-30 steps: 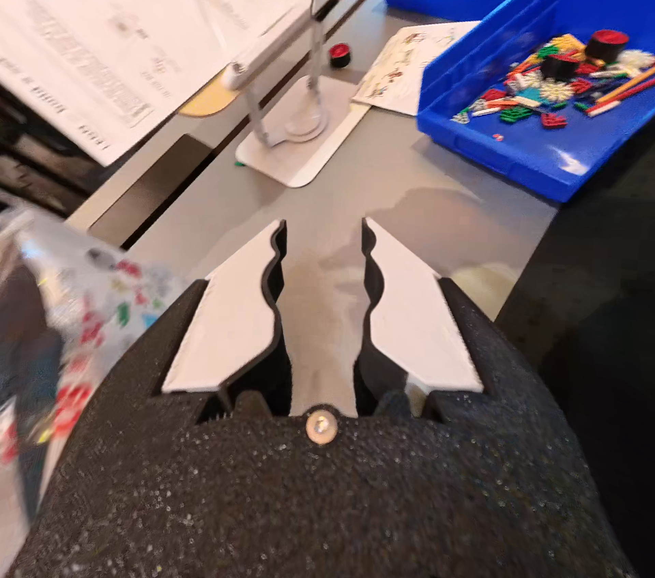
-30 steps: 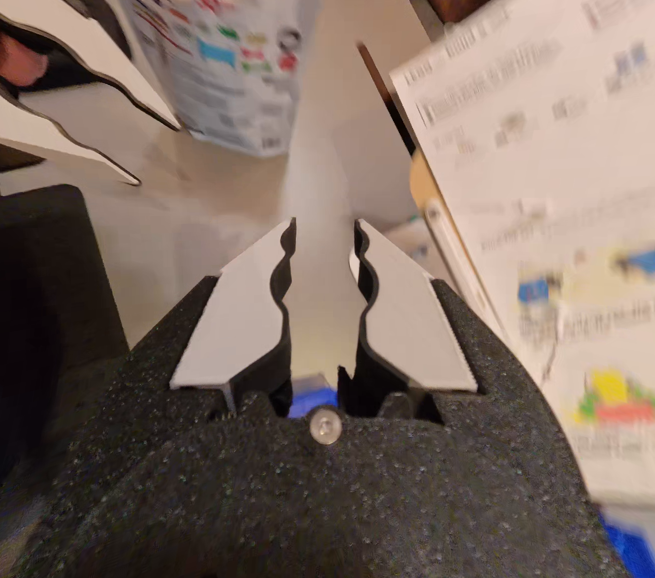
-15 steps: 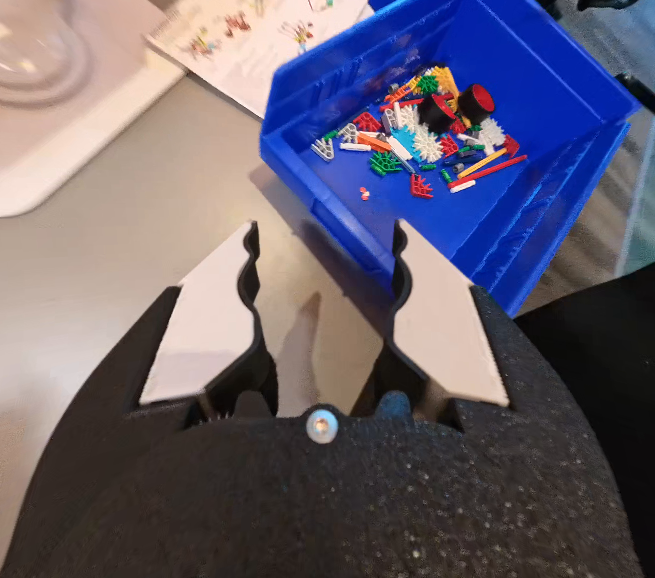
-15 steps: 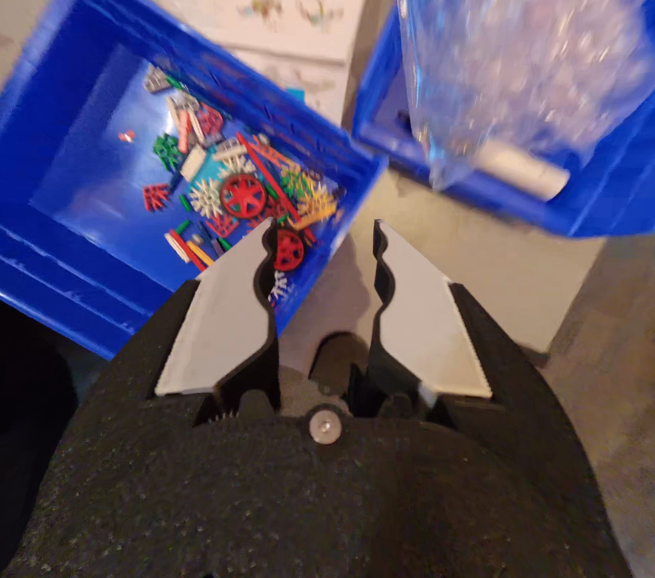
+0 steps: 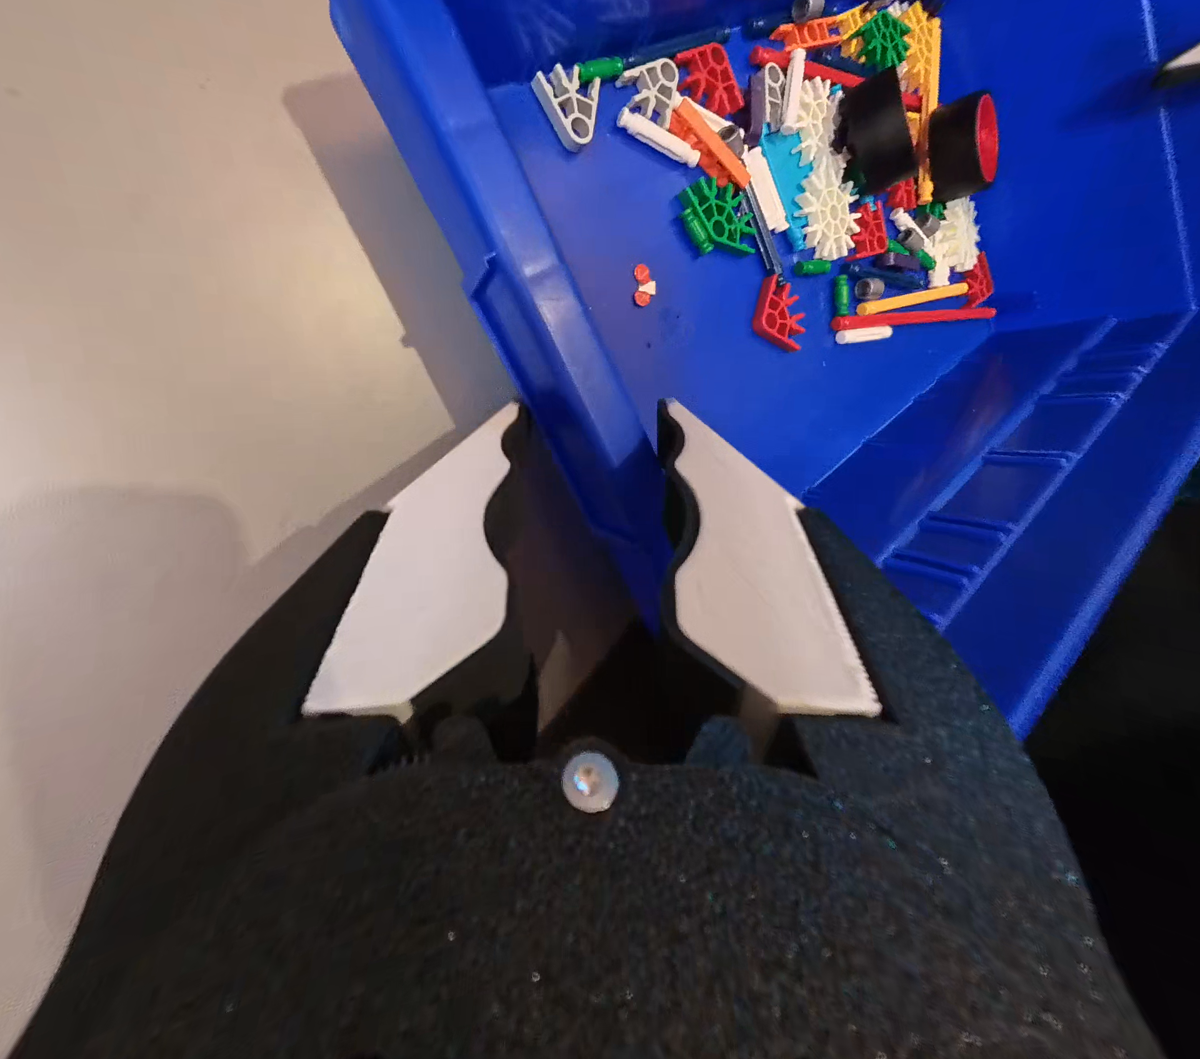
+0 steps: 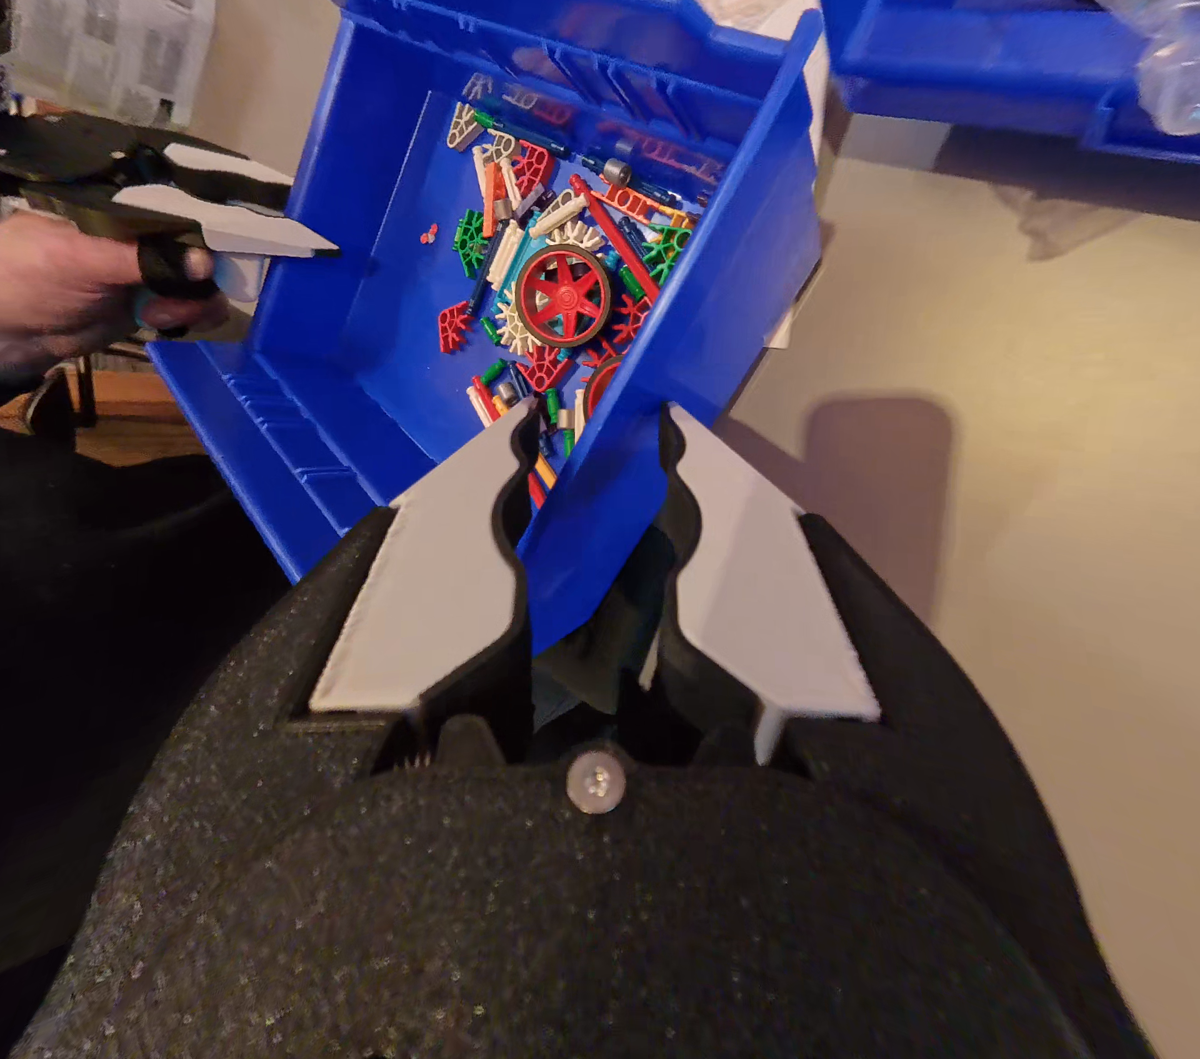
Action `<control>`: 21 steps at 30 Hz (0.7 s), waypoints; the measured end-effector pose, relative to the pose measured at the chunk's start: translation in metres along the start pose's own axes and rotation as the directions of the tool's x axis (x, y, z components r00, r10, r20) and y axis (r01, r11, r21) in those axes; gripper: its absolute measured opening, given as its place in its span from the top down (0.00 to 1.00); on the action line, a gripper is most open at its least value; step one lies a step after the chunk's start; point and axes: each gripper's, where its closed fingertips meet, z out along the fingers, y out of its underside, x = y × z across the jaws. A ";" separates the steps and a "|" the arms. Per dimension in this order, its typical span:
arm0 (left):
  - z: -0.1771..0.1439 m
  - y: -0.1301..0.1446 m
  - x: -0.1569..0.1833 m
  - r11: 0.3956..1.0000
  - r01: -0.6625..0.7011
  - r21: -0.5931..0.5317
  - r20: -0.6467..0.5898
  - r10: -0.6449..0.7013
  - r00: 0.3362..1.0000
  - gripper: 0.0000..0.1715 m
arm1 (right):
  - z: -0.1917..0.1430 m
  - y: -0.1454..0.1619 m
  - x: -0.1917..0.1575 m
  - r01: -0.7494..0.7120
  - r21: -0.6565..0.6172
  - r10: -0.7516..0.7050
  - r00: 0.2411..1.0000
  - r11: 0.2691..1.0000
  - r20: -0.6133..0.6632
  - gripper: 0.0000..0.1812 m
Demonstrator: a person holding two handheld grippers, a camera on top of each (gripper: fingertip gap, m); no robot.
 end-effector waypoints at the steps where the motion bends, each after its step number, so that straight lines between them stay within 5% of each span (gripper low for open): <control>1: -0.004 0.002 -0.005 1.000 0.002 0.000 0.017 -0.002 1.000 0.79 | 0.002 0.002 -0.004 0.015 -0.011 -0.015 1.000 1.000 0.006 0.84; 8: -0.049 0.036 -0.044 0.999 0.047 -0.019 0.065 -0.046 0.997 0.81 | 0.036 0.014 -0.067 0.044 -0.030 -0.040 0.993 0.999 0.114 0.82; 16: -0.113 0.050 -0.125 0.999 0.054 -0.008 0.203 -0.051 0.978 0.85 | 0.094 0.030 -0.162 0.106 -0.034 -0.094 0.962 0.994 0.255 0.79; 21: -0.139 0.075 -0.153 0.995 0.099 0.014 0.274 -0.099 0.957 0.86 | 0.119 0.021 -0.188 0.164 -0.043 -0.143 0.941 0.985 0.307 0.78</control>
